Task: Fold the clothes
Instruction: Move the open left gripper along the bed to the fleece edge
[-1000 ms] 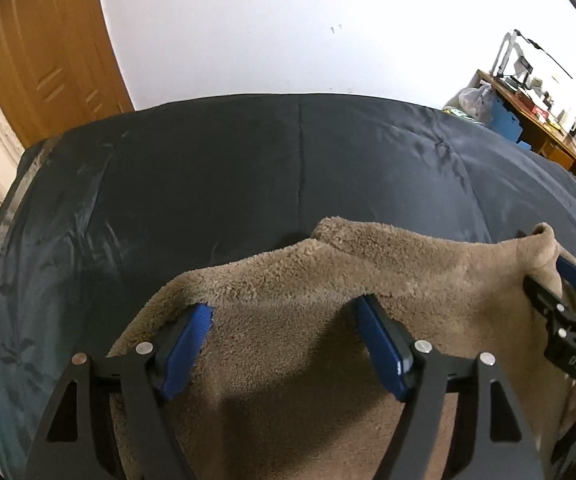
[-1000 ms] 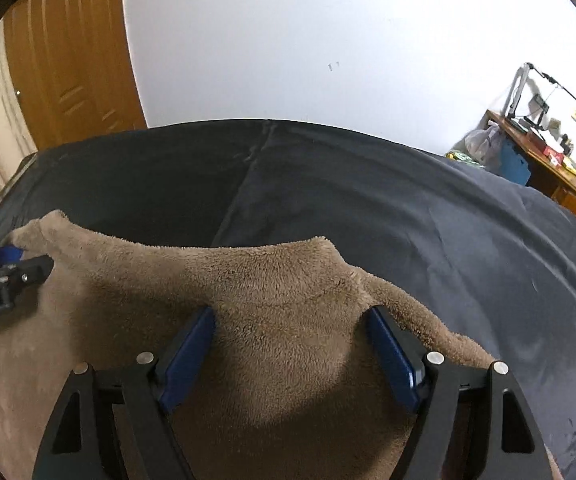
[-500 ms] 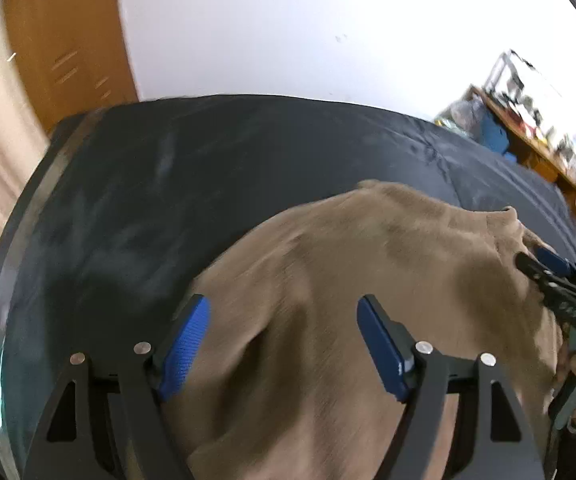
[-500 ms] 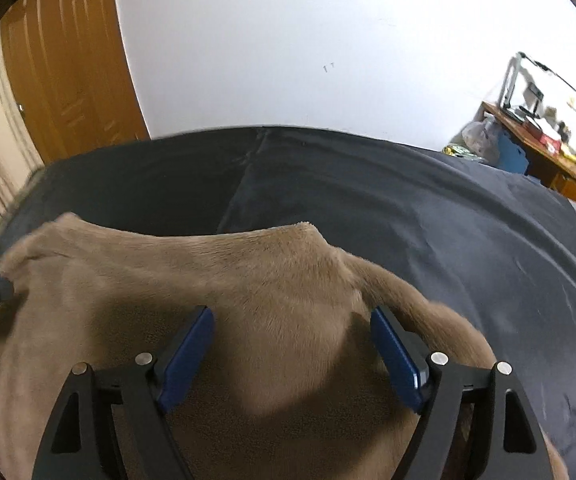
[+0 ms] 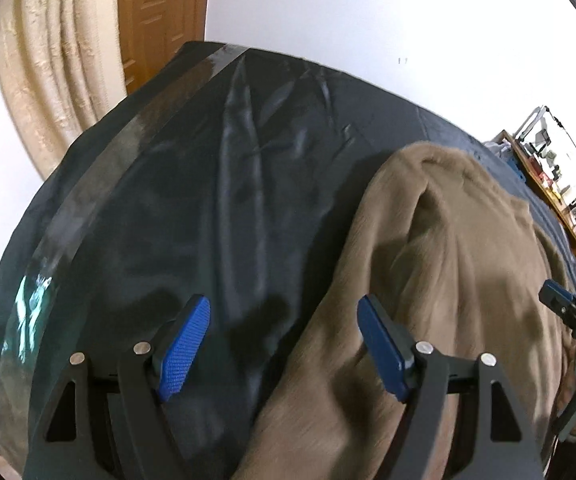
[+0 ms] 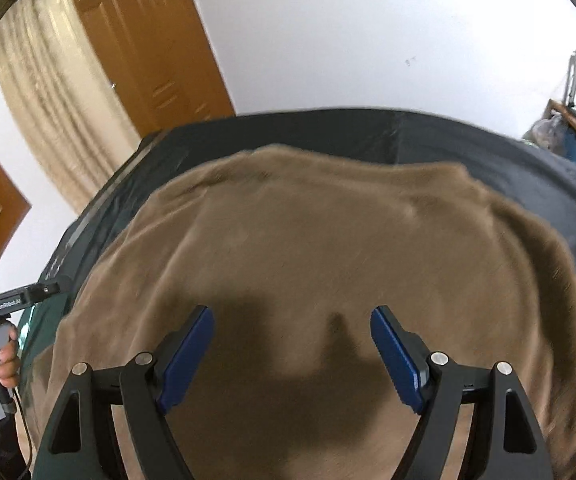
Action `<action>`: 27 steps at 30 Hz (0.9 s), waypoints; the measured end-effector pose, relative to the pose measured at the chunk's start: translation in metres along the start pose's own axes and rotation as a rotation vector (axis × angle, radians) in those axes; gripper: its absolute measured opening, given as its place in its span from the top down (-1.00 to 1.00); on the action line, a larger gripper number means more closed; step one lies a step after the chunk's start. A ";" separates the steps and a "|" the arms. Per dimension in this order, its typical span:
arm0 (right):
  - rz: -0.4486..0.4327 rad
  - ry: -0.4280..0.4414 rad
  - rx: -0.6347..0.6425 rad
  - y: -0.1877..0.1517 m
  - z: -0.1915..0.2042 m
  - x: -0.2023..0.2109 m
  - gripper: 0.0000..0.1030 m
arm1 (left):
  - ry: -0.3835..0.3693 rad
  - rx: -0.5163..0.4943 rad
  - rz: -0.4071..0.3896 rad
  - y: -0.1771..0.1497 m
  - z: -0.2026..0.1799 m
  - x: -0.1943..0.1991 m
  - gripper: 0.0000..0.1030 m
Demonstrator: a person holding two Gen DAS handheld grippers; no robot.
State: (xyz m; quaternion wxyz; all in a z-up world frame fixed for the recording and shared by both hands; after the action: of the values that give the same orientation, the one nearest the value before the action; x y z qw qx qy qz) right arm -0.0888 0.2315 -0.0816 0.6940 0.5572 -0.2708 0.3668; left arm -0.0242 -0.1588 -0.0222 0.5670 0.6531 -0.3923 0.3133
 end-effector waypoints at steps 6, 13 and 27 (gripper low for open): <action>-0.007 -0.075 0.024 -0.035 0.013 -0.011 -0.60 | 0.002 -0.017 0.005 -0.038 0.022 0.014 -0.55; -0.057 -0.123 0.014 -0.052 0.006 -0.013 -0.60 | -0.013 -0.045 0.027 -0.069 0.033 0.020 -0.55; -0.085 -0.032 -0.069 -0.050 -0.012 -0.008 -0.60 | -0.029 -0.079 -0.015 -0.083 0.018 0.044 0.60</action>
State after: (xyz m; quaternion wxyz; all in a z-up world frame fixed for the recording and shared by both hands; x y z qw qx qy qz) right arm -0.0536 0.2359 -0.1192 0.7231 0.5499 -0.2706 0.3186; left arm 0.0691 -0.1798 -0.0282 0.5889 0.6375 -0.4077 0.2838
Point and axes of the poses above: each gripper's, at about its wrist camera, not at the fingertips, and x roughly against the way its jaws point, z to its left, y to its top, the point moved 2 cm from there along -x, roughly the way its jaws point, and after that the axes turned 4 degrees about -x, right-handed, at the moved point
